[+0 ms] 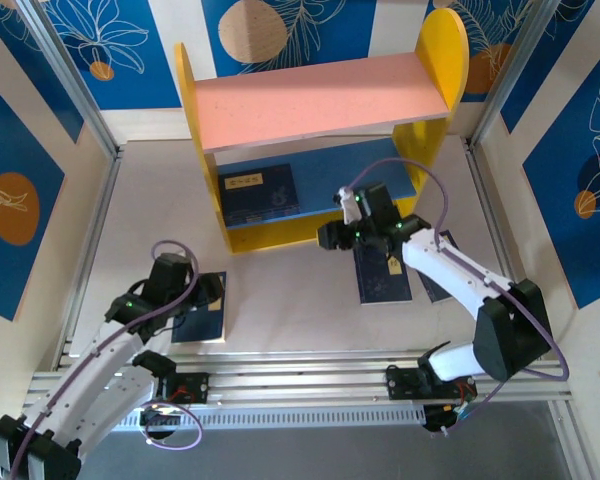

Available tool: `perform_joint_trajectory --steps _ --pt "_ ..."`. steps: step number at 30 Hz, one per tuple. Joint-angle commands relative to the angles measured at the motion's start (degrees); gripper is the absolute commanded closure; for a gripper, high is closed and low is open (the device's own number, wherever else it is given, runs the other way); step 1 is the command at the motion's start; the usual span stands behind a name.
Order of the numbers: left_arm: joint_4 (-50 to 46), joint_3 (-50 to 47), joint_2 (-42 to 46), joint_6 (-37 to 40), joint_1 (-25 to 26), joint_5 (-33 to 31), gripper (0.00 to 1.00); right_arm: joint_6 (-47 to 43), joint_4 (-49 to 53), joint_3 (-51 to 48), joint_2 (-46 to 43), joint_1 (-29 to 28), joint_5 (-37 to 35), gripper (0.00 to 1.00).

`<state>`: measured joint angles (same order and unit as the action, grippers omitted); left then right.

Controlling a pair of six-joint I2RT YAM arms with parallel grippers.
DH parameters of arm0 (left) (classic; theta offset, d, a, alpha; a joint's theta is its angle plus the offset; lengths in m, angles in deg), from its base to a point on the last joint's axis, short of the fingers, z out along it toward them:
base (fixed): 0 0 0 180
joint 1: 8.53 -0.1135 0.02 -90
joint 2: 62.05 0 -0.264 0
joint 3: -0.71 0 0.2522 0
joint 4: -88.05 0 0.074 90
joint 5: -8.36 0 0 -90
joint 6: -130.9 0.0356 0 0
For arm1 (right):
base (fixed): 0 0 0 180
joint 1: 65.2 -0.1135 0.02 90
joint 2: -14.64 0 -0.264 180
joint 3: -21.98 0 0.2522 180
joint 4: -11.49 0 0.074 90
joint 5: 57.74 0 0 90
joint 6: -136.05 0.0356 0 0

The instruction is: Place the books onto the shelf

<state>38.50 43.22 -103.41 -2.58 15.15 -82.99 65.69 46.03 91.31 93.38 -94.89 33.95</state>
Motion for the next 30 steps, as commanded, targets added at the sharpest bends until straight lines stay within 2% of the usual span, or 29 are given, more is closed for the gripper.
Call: perform_joint_trajectory --steps 1,6,10,14,23,30 --pt "5.8 -4.4 -0.5 -4.0 -0.6 3.2 0.29 4.8 -3.4 -4.8 -2.8 -2.5 -3.5 0.5" --pt "7.1 -5.0 -4.3 -2.9 -0.1 1.6 0.3 8.1 -4.5 -8.1 -3.4 -5.4 -5.1 0.5" --pt "7.3 -5.2 -8.0 -1.3 0.9 -0.9 0.3 8.7 -4.9 -7.9 -2.2 -6.5 -5.0 0.5" --pt "11.1 -6.8 -12.6 -2.1 2.9 -0.6 0.3 8.8 -5.3 -7.2 -1.3 -6.9 -5.0 0.5" --pt "26.8 -6.3 -26.6 -10.1 16.4 1.4 0.3 8.7 -4.5 -6.6 0.3 -7.7 -6.5 0.5" --pt "39.6 2.4 -42.4 -14.5 26.9 3.9 0.31 9.6 -1.8 -7.8 0.7 -7.5 -7.6 0.5"
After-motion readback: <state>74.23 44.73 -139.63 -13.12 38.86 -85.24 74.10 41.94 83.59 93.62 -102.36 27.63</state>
